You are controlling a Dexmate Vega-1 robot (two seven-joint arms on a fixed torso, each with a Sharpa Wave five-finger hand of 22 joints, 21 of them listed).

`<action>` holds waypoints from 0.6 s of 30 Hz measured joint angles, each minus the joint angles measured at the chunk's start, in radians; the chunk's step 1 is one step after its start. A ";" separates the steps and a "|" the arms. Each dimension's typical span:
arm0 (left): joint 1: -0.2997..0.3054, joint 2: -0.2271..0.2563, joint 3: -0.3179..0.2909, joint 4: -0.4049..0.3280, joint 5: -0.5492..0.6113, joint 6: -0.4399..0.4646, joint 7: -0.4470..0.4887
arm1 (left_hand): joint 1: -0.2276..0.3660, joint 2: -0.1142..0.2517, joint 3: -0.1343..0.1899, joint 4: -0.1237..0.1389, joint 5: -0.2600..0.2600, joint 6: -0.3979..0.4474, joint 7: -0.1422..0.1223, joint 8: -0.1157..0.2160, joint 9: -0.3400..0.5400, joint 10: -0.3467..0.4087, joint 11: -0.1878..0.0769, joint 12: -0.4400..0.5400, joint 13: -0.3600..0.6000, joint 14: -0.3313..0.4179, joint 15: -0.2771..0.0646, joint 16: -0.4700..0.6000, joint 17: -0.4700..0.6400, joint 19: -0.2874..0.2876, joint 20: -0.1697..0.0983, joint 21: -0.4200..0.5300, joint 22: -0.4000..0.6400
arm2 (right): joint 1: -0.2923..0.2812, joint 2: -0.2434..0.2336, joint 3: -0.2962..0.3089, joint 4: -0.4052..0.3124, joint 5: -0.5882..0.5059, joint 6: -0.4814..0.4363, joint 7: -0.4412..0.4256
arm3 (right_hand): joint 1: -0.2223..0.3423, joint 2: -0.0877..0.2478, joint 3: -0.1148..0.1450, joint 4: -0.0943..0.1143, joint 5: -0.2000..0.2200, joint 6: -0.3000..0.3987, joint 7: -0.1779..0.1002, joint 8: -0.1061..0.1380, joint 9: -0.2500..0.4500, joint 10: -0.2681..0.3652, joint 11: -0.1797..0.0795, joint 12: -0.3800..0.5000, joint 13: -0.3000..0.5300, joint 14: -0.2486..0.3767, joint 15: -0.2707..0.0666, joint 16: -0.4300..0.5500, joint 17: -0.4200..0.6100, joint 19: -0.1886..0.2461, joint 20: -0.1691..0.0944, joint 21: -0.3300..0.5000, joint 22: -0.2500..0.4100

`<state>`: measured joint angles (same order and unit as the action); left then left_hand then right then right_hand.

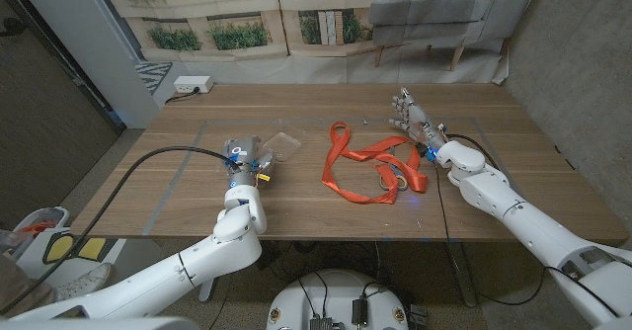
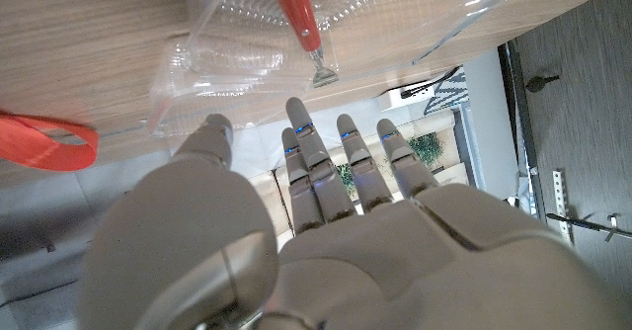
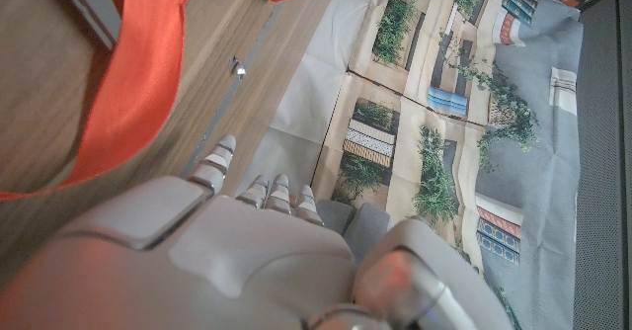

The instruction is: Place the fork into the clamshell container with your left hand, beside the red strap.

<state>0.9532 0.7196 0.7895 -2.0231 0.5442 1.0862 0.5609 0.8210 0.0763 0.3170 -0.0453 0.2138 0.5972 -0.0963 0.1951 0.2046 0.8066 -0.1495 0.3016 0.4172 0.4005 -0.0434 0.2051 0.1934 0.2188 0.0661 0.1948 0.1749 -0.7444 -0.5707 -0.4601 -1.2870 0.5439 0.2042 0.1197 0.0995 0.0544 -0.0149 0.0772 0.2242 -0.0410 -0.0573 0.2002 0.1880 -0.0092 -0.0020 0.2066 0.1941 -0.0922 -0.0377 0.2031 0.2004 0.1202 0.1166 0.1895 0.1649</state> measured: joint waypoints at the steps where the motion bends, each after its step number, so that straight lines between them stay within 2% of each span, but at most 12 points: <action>1: 0.004 -0.002 -0.005 -0.002 0.000 0.000 0.001 | -0.002 0.002 0.000 0.000 0.000 0.000 0.000 0.000 0.000 0.000 0.000 0.000 0.000 0.000 0.000 0.000 0.000 0.000 0.000 0.000 0.000 | -0.003 -0.002 0.001 -0.006 0.000 0.000 -0.001 | 0.000 0.000 0.000 0.000 0.000 0.000 0.000 0.000 0.000 0.000 0.000 0.000 0.000 0.000 0.000 0.000 0.000 0.000 0.000 0.000 0.000; 11: 0.047 -0.028 -0.060 -0.030 -0.008 -0.010 0.018 | -0.014 0.006 0.000 0.000 0.000 -0.004 0.004 0.000 -0.003 -0.016 0.004 -0.014 0.000 0.000 0.000 0.000 0.000 0.000 0.000 0.000 0.000 | -0.007 -0.007 0.003 -0.015 -0.004 -0.002 -0.006 | 0.000 0.000 0.000 0.000 0.000 0.000 0.000 0.000 0.000 0.000 0.000 0.000 0.000 0.000 0.000 0.000 0.000 0.000 0.000 0.000 0.000; 12: 0.051 -0.030 -0.066 -0.033 -0.038 -0.038 0.044 | -0.014 0.006 0.000 0.000 0.000 -0.006 0.006 0.000 -0.005 -0.021 0.004 -0.015 0.000 0.000 0.000 0.000 0.000 0.000 0.000 0.000 0.000 | -0.013 -0.015 0.004 -0.029 -0.004 -0.002 -0.006 | 0.000 0.000 0.000 0.000 0.000 0.000 0.000 0.000 0.000 0.000 0.000 0.000 0.000 0.000 0.000 0.000 0.000 0.000 0.000 0.000 0.000; 18: 0.071 -0.038 -0.099 -0.052 -0.060 -0.057 0.054 | -0.018 0.010 0.000 0.000 0.000 -0.007 0.007 0.000 -0.005 -0.027 0.008 -0.021 0.000 0.000 0.000 0.000 0.000 0.000 0.000 0.000 0.000 | -0.017 -0.018 0.005 -0.039 -0.007 -0.004 -0.011 | 0.000 0.000 0.000 0.000 0.000 0.000 0.000 0.000 0.000 0.000 0.000 0.000 0.000 0.000 0.000 0.000 0.000 0.000 0.000 0.000 0.000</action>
<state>1.0246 0.6813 0.6908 -2.0752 0.4839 1.0293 0.6153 0.8025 0.0867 0.3171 -0.0453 0.2138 0.5901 -0.0891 0.1951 0.1997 0.7791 -0.1410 0.2808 0.4173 0.4006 -0.0434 0.2052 0.1934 0.2189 0.0660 0.1948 0.1748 -0.7609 -0.5885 -0.4550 -1.3256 0.5373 0.1999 0.1087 0.0995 0.0544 -0.0149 0.0773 0.2242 -0.0409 -0.0573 0.2002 0.1880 -0.0092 -0.0019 0.2066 0.1941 -0.0922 -0.0377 0.2031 0.2005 0.1203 0.1166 0.1895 0.1649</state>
